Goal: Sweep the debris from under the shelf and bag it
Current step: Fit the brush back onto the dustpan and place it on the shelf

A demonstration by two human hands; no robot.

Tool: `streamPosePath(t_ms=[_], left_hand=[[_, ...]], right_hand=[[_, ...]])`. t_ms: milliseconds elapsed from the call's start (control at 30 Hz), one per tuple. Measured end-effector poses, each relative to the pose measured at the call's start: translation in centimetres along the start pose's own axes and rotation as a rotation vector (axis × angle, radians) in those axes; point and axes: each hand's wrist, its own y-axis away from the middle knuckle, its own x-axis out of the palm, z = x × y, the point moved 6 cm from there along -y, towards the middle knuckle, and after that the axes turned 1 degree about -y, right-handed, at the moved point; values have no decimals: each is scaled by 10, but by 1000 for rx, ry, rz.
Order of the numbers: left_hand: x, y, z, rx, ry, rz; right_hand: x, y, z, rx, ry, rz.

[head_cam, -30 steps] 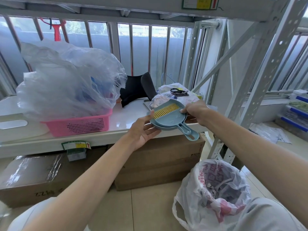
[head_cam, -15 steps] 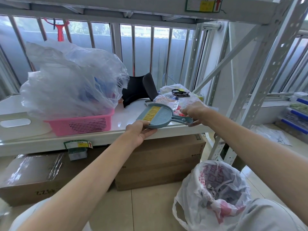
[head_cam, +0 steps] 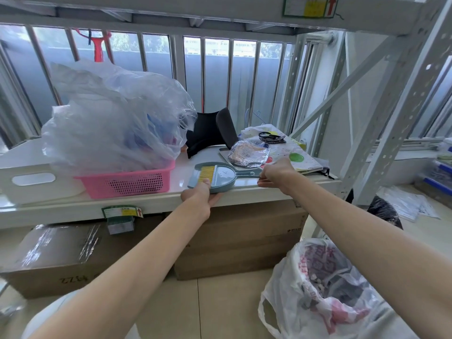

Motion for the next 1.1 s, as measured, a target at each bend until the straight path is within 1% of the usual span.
streamPosePath(t_ms=[233,433,500,533,567,633,667,700,733,800,900,1000,1100], left_hand=[[-9,-8,-14,31,-238,19],[-18,-2,-22,-29,-617,82],[-21,-1,-25,8,-806,97],[-21,0,-29,94,-927,87],[-19,0,-35,240,-1070,59],[-10,9,-49,657,-1336,-17],[-4,17,-52,852,-1394,-21],[1,25,-52,993,-1405,6],[4,28,-50,1080,-1417,44],[8,25,-43,1144,-1475,128],[13,19,-33,1164,-1516,225],[21,12,-26,1173,-1550,309],[27,3,-23,1164,-1575,313]], right_hand=[[6,-8,-5,25,-44,-37],[7,-13,-5,12,-42,-55],[8,-14,-4,-4,3,-75],[8,-14,-3,-26,57,-93],[9,-13,-1,-61,139,-117],[9,-8,6,-164,353,-182],[10,-3,10,-219,440,-199],[13,0,13,-269,512,-204],[15,1,16,-319,573,-209],[22,3,21,-434,678,-212],[34,4,22,-560,806,-171],[42,5,22,-634,894,-178],[49,2,18,-641,886,-174]])
